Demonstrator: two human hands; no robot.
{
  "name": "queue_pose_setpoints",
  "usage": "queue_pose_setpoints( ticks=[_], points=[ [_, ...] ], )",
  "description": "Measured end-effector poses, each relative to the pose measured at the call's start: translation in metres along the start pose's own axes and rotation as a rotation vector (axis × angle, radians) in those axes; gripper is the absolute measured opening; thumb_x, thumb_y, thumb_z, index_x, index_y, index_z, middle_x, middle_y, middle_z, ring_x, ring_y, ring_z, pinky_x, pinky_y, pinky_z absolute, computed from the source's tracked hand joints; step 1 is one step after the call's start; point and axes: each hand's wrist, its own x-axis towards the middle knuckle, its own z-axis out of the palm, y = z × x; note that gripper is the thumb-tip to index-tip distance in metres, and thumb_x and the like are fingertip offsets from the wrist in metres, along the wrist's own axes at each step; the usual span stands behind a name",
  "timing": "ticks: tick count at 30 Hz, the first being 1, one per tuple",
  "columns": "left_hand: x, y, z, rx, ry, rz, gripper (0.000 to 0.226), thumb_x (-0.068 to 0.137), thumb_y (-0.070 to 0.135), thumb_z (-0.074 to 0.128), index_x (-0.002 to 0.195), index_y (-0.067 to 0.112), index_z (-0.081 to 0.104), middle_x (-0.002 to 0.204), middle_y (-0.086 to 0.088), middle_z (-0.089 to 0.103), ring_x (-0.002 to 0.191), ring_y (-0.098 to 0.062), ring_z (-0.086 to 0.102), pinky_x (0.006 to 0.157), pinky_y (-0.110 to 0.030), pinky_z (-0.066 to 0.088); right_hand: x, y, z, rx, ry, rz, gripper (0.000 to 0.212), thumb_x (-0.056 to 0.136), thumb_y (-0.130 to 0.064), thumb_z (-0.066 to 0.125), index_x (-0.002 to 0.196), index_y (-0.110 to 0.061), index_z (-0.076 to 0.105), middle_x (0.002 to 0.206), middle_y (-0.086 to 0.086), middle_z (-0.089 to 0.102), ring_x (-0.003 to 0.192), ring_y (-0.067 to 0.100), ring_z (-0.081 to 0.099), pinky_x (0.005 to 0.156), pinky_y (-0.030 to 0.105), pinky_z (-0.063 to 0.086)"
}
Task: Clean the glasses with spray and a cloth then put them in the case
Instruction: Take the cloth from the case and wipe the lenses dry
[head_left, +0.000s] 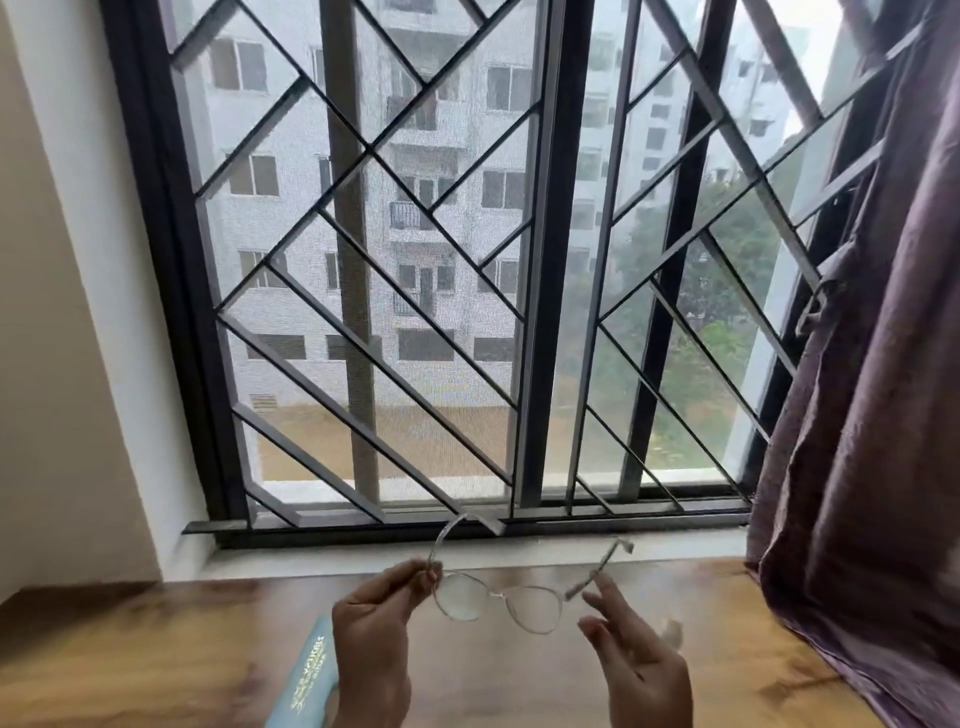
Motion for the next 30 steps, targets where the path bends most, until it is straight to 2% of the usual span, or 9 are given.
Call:
queue_pose_setpoints(
  ticks=[2, 5, 8, 11, 14, 16, 20, 24, 30],
  points=[
    [-0.001, -0.004, -0.002, -0.024, -0.024, -0.02, 0.045, 0.069, -0.028, 0.051, 0.056, 0.009, 0.073, 0.055, -0.01, 0.069, 0.051, -0.015, 0.066, 0.055, -0.017, 0.055, -0.001, -0.003, 0.008, -0.02, 0.015, -0.038, 0.037, 0.066, -0.012, 0.072, 0.097, -0.032, 0.071, 0.072, -0.023, 0.071, 0.068, 0.0, 0.066, 0.101, -0.002, 0.007],
    [-0.001, -0.009, -0.006, -0.015, -0.061, -0.01, 0.044, 0.069, -0.028, 0.051, 0.056, 0.008, 0.073, 0.055, -0.01, 0.069, 0.052, -0.016, 0.067, 0.056, -0.018, 0.055, 0.002, -0.003, 0.013, 0.085, 0.084, -0.108, 0.026, 0.07, 0.004, 0.066, 0.09, -0.011, 0.072, 0.071, -0.02, 0.072, 0.06, 0.018, 0.063, 0.076, -0.014, 0.022],
    [0.002, -0.014, -0.014, 0.148, -0.092, 0.119, 0.045, 0.065, -0.026, 0.059, 0.056, 0.015, 0.075, 0.059, -0.006, 0.071, 0.057, -0.013, 0.066, 0.061, -0.016, 0.054, 0.008, 0.004, 0.013, 0.154, 0.123, -0.072, 0.041, 0.069, 0.022, 0.063, 0.08, -0.016, 0.074, 0.064, -0.012, 0.072, 0.053, 0.013, 0.058, 0.07, -0.009, 0.033],
    [0.006, -0.02, -0.025, 0.416, -0.128, 0.324, 0.038, 0.062, -0.018, 0.068, 0.068, 0.019, 0.077, 0.071, -0.003, 0.074, 0.071, -0.017, 0.069, 0.071, -0.025, 0.055, 0.01, 0.017, 0.012, 0.141, 0.094, -0.079, 0.049, 0.066, 0.018, 0.066, 0.077, -0.029, 0.075, 0.065, -0.007, 0.073, 0.06, 0.013, 0.064, 0.08, -0.005, 0.035],
    [0.007, -0.024, -0.033, 0.601, -0.173, 0.48, 0.035, 0.062, -0.014, 0.073, 0.075, 0.018, 0.077, 0.072, 0.008, 0.072, 0.071, -0.011, 0.068, 0.07, -0.025, 0.054, 0.01, 0.029, 0.011, 0.139, 0.043, -0.119, 0.05, 0.067, 0.015, 0.068, 0.078, -0.034, 0.076, 0.078, -0.006, 0.075, 0.077, 0.013, 0.07, 0.078, 0.016, 0.053],
    [0.008, -0.027, -0.038, 0.676, -0.197, 0.535, 0.028, 0.062, -0.004, 0.077, 0.079, 0.018, 0.077, 0.074, 0.011, 0.071, 0.072, -0.008, 0.067, 0.068, -0.023, 0.052, 0.011, 0.034, 0.011, 0.125, 0.011, -0.137, 0.05, 0.068, 0.019, 0.066, 0.08, -0.028, 0.076, 0.084, -0.006, 0.075, 0.083, 0.013, 0.07, 0.078, 0.024, 0.056],
    [0.011, -0.035, -0.045, 0.745, -0.219, 0.562, 0.02, 0.062, 0.014, 0.073, 0.08, 0.02, 0.077, 0.077, 0.012, 0.071, 0.072, -0.001, 0.064, 0.067, -0.017, 0.048, 0.011, 0.038, 0.01, 0.112, -0.016, -0.142, 0.051, 0.069, 0.021, 0.064, 0.082, -0.027, 0.076, 0.086, -0.007, 0.075, 0.084, 0.014, 0.07, 0.077, 0.024, 0.056],
    [0.013, -0.04, -0.048, 0.804, -0.234, 0.58, 0.02, 0.061, 0.015, 0.072, 0.081, 0.019, 0.076, 0.074, 0.009, 0.072, 0.071, 0.001, 0.064, 0.066, -0.016, 0.049, 0.011, 0.043, 0.011, 0.118, -0.013, -0.107, 0.055, 0.069, 0.022, 0.064, 0.078, -0.031, 0.076, 0.084, -0.007, 0.075, 0.082, 0.015, 0.07, 0.076, 0.023, 0.056],
    [0.017, -0.043, -0.046, 0.855, -0.25, 0.538, 0.02, 0.061, 0.004, 0.069, 0.069, 0.021, 0.075, 0.074, 0.035, 0.065, 0.072, 0.007, 0.063, 0.066, -0.008, 0.047, 0.013, 0.052, 0.012, 0.094, -0.013, -0.082, 0.064, 0.068, 0.028, 0.058, 0.078, -0.032, 0.076, 0.07, -0.006, 0.074, 0.062, 0.009, 0.065, 0.06, 0.014, 0.051]
  ],
)
